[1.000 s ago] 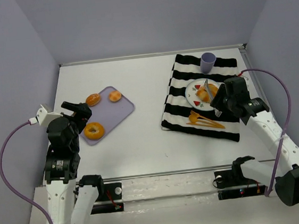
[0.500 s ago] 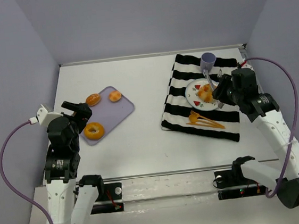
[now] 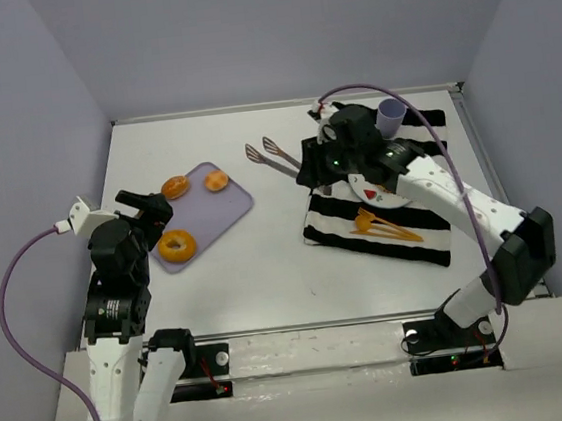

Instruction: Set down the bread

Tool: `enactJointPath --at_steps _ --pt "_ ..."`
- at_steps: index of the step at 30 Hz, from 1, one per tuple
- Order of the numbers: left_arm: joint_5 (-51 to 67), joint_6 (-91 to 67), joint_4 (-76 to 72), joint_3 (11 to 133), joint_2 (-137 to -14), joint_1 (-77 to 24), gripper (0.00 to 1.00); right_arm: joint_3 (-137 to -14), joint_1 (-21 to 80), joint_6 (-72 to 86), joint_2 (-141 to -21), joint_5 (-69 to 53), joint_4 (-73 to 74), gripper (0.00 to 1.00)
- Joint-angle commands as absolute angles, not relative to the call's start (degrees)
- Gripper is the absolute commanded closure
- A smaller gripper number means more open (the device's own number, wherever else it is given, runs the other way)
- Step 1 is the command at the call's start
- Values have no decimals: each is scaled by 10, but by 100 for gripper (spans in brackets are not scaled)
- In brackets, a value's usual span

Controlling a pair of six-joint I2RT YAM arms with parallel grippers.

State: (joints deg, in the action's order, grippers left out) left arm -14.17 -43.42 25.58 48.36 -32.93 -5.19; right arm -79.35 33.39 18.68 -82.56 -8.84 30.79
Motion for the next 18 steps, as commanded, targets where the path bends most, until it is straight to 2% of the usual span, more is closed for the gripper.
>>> enactJointPath --at_steps 1,3,4,8,18 --pt "-152 -436 247 493 -333 -54 1 -917 389 133 -949 -107 269 54" --pt "-156 -436 251 494 -330 -54 1 -985 409 126 -1027 -121 277 54" --pt "-156 -436 251 494 -329 -54 1 -985 416 125 -1027 -120 286 54" --pt "-165 -436 265 498 -321 -54 1 -1111 438 118 -1141 -70 330 53" --pt "-168 -434 266 497 -317 -54 1 -1197 456 114 -1231 -28 365 48"
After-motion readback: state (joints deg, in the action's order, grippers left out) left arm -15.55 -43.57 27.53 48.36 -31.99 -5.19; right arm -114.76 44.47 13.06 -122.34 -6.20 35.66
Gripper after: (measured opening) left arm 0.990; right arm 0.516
